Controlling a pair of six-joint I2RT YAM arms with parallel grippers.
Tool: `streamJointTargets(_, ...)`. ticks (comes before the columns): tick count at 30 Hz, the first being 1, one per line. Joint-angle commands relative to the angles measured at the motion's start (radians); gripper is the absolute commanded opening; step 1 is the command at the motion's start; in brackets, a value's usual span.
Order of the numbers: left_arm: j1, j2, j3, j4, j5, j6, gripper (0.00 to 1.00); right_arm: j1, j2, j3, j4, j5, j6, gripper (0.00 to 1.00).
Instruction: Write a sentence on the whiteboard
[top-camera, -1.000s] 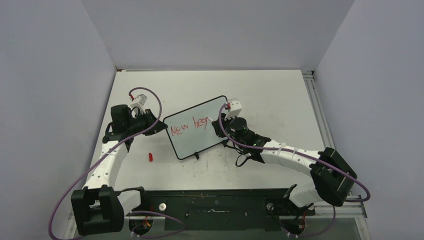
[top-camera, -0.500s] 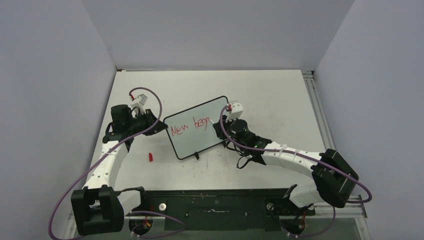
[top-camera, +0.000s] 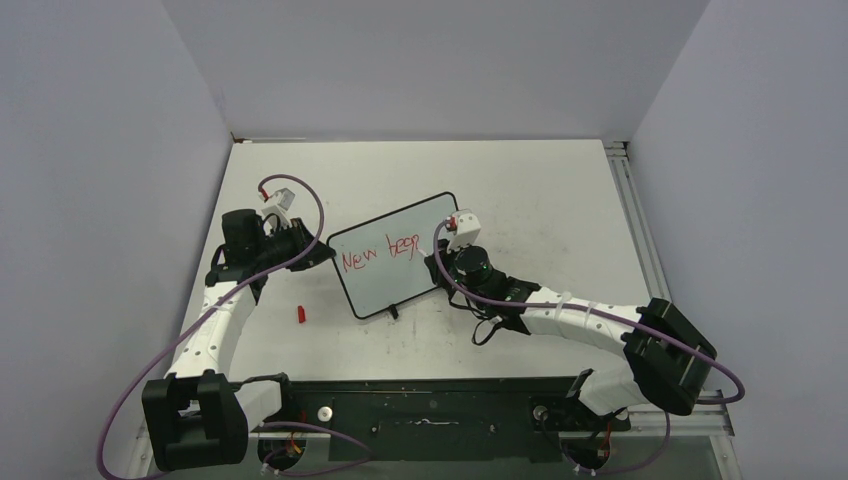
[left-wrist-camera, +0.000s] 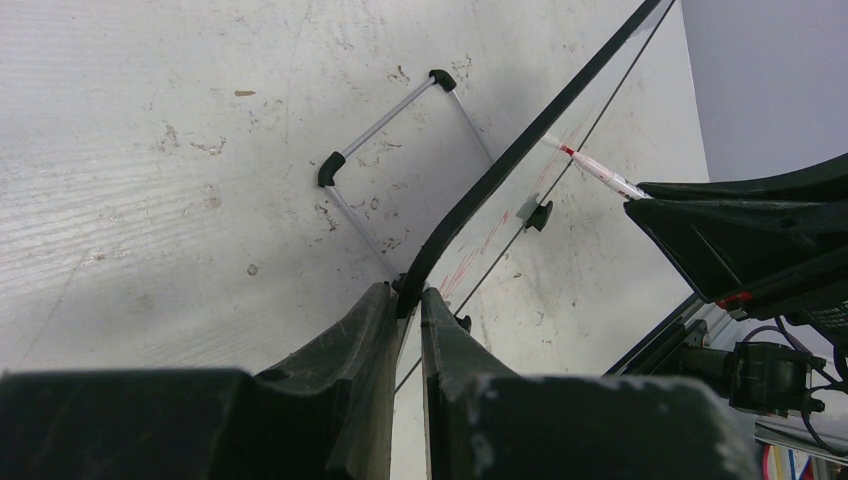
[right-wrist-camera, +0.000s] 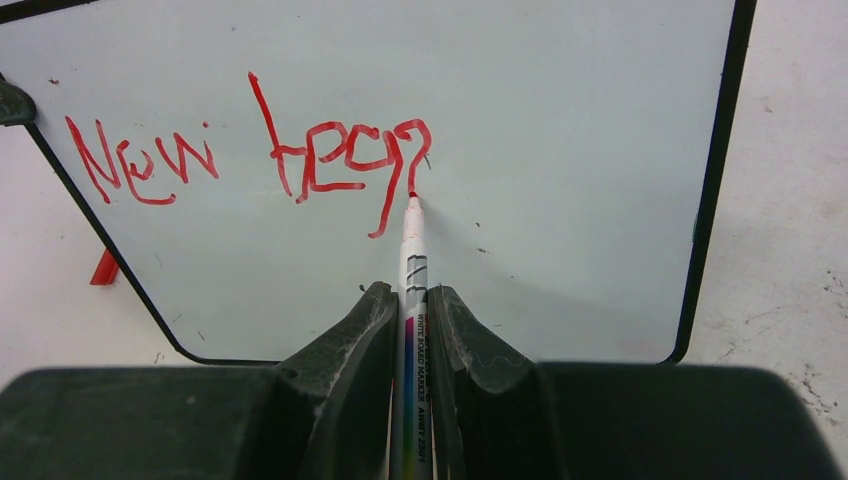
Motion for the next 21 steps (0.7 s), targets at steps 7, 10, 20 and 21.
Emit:
streamJointTargets(7, -0.002, -0.005, 0.025, 0.015, 0.009, 0.006, 0.09, 0.006, -0.042, -0.003, -0.006, 0.082, -0.001, 0.05)
streamJointTargets(10, -0.002, -0.007, 0.023, 0.015, 0.009, 0.006, 0.09, 0.006, -0.042, 0.008, -0.006, 0.085, -0.011, 0.05)
streamJointTargets(20, -0.002, -0.017, 0.02, 0.015, 0.006, 0.004, 0.09, 0.01, -0.096, 0.02, -0.019, 0.098, -0.025, 0.05)
streamJointTargets(21, -0.002, -0.018, 0.02, 0.015, 0.006, 0.004, 0.09, 0.01, -0.107, 0.021, -0.023, 0.098, -0.027, 0.05)
